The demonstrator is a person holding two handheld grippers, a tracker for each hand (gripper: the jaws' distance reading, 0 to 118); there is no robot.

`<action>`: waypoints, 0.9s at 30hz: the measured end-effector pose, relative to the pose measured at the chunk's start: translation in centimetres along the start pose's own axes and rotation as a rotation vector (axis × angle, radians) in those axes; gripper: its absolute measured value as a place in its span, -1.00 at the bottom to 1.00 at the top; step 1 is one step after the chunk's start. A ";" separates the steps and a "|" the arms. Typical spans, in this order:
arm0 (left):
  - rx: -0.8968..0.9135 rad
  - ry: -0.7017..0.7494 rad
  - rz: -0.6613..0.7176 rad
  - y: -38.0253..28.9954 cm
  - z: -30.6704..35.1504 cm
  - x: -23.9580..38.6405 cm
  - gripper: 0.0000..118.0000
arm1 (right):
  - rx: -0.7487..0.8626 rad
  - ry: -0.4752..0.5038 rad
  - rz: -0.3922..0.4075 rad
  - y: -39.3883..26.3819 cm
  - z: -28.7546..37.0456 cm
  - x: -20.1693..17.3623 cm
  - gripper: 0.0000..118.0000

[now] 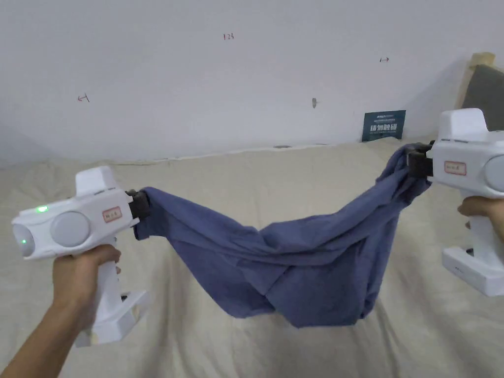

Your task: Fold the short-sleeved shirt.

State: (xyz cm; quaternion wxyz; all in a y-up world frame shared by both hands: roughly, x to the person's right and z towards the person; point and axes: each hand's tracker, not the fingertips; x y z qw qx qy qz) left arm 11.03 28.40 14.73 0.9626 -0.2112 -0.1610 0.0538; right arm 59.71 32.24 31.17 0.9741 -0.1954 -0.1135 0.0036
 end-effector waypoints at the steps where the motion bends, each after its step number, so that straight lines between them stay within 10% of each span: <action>1: 0.022 0.024 -0.017 2.0 -0.1 -0.3 -0.97 | 0.014 0.000 -0.007 1.5 -0.4 0.3 -0.76; 14: 0.171 0.237 -0.049 15.8 -4.5 -3.6 -0.97 | 0.132 -0.047 -0.047 10.2 -7.2 -0.7 -0.76; 27: -0.002 0.339 -0.049 3.3 -11.1 -8.1 -0.97 | -0.061 -0.018 -0.081 -2.1 -15.1 -5.0 -0.76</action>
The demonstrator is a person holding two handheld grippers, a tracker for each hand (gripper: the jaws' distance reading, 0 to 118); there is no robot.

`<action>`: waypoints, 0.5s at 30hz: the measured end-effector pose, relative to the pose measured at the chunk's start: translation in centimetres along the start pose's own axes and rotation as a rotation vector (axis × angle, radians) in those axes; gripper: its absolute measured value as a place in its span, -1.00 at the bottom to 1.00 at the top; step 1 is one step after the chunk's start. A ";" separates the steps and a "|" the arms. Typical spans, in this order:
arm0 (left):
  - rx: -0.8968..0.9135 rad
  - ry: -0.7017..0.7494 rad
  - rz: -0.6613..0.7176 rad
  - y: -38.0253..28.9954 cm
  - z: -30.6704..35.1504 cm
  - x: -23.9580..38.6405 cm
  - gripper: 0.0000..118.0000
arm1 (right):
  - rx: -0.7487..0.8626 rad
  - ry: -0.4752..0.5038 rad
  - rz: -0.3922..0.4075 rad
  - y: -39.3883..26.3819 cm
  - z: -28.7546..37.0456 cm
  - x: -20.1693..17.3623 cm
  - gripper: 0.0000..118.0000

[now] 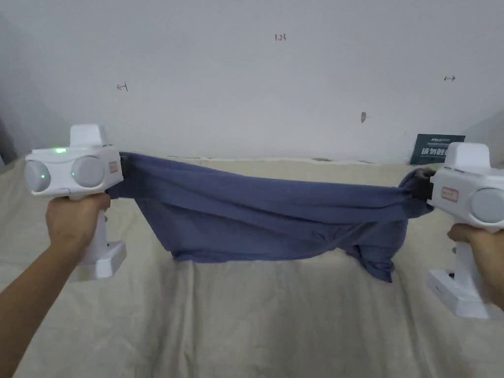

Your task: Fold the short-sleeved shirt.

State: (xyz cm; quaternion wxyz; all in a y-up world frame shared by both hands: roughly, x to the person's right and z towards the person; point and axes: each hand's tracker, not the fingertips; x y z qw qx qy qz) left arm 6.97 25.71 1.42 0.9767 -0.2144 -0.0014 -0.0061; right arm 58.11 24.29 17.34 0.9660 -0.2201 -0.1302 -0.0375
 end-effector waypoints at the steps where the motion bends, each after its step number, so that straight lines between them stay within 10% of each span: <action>1: -0.021 -0.004 0.003 -1.6 0.0 -0.4 -0.97 | -0.020 0.000 -0.012 -1.4 -0.1 0.0 -0.76; 15: -0.373 -0.022 -0.017 -26.4 11.4 -7.5 -0.97 | -0.285 0.006 -0.173 -22.2 11.6 0.9 -0.76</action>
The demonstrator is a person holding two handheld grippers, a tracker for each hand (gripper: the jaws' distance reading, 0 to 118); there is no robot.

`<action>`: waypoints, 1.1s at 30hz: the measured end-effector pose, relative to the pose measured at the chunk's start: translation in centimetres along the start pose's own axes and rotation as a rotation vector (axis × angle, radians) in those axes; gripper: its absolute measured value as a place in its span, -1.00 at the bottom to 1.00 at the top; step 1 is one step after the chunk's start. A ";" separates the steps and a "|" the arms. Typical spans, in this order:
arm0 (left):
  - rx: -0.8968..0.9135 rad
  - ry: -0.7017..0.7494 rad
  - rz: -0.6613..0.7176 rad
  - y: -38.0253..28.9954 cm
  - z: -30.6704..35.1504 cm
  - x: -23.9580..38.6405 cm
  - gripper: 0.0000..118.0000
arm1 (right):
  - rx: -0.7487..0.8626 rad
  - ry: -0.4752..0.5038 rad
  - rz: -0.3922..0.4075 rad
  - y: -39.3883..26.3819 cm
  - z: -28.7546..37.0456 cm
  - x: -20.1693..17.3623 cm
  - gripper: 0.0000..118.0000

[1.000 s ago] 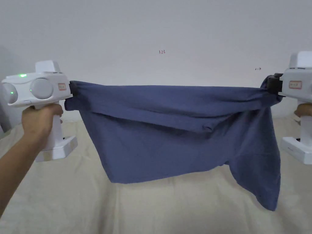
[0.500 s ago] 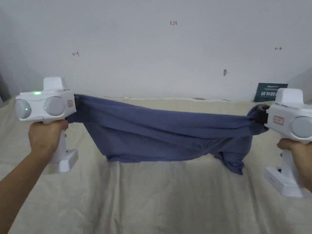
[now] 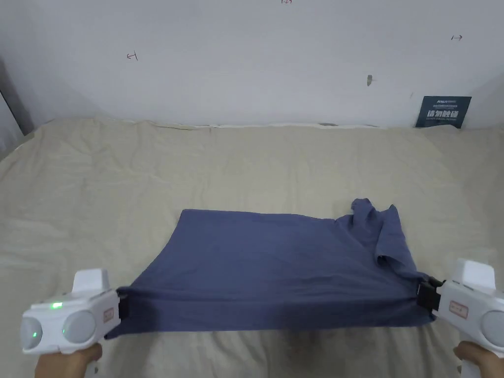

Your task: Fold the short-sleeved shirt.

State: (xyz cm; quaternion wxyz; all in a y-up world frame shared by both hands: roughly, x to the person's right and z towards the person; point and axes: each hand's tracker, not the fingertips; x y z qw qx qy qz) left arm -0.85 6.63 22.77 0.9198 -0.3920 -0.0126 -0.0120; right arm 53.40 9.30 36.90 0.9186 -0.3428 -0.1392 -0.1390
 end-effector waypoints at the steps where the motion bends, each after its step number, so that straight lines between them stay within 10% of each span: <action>1: -0.009 -0.006 0.006 -1.5 1.2 0.0 -0.97 | -0.009 0.000 -0.003 -1.2 1.0 0.3 -0.76; 19: -0.273 0.041 0.040 -11.8 2.1 -1.8 -0.95 | -0.245 -0.092 -0.047 -14.6 1.6 5.1 -0.71; 21: -0.230 0.020 0.070 -11.4 3.3 -2.0 -0.48 | -0.228 -0.085 -0.043 -13.3 2.0 5.1 -0.39; 24: -0.116 -0.015 0.098 -8.9 5.4 -1.1 0.84 | -0.115 -0.112 0.006 -10.4 4.7 3.1 0.33; 26: 0.007 -0.062 0.096 -6.9 7.5 -0.4 0.95 | -0.008 -0.094 0.025 -8.0 6.4 2.3 0.71; 33: 0.433 -0.108 0.012 0.5 14.9 4.9 0.95 | 0.373 -0.059 0.110 -0.8 14.3 -3.1 0.75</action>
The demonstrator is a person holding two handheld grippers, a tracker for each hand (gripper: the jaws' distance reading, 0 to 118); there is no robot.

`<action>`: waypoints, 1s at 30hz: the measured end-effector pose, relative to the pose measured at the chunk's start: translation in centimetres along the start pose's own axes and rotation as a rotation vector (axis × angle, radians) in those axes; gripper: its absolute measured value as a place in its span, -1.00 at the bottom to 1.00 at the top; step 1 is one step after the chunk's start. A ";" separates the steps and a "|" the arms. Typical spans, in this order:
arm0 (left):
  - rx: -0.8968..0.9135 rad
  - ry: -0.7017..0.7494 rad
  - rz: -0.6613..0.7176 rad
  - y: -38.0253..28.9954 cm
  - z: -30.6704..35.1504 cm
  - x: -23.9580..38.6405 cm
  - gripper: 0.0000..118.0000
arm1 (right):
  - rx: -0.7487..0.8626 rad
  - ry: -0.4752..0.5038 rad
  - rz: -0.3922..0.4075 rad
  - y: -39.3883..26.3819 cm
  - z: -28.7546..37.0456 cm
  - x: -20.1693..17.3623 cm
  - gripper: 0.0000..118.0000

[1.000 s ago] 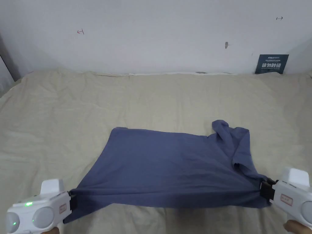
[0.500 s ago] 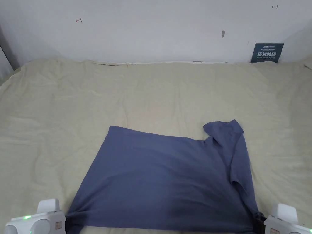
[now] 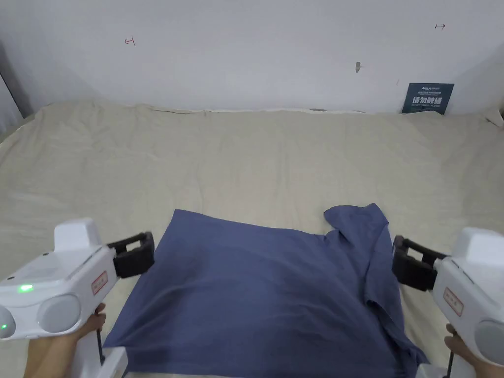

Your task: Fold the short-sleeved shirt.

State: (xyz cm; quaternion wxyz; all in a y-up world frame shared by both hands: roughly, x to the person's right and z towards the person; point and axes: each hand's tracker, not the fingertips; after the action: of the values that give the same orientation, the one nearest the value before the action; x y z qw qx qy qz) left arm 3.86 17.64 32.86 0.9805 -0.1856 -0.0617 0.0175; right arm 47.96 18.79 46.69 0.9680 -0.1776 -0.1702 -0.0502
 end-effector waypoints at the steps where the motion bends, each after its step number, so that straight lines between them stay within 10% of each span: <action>1: 0.042 0.001 -0.012 0.7 0.2 0.7 0.95 | 0.031 -0.003 0.005 0.6 0.4 -0.4 0.75; 7: 0.232 0.003 -0.099 2.3 0.2 4.0 0.71 | 0.188 -0.032 0.085 3.0 2.0 -2.7 0.50; 11: 0.230 -0.046 -0.124 2.5 -0.3 5.7 -0.99 | 0.217 -0.030 0.115 3.3 2.1 -3.5 -0.97; 30: -0.389 -0.161 -0.074 3.9 -25.4 4.5 -0.87 | 0.111 -0.030 0.123 3.8 -7.6 -2.3 -0.99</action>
State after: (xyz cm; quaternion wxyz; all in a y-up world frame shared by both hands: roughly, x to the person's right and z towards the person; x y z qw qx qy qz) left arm 11.48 12.29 8.49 0.9181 -0.3671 -0.1489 -0.0160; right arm 48.80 19.71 37.97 0.9749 -0.1347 -0.1759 0.0212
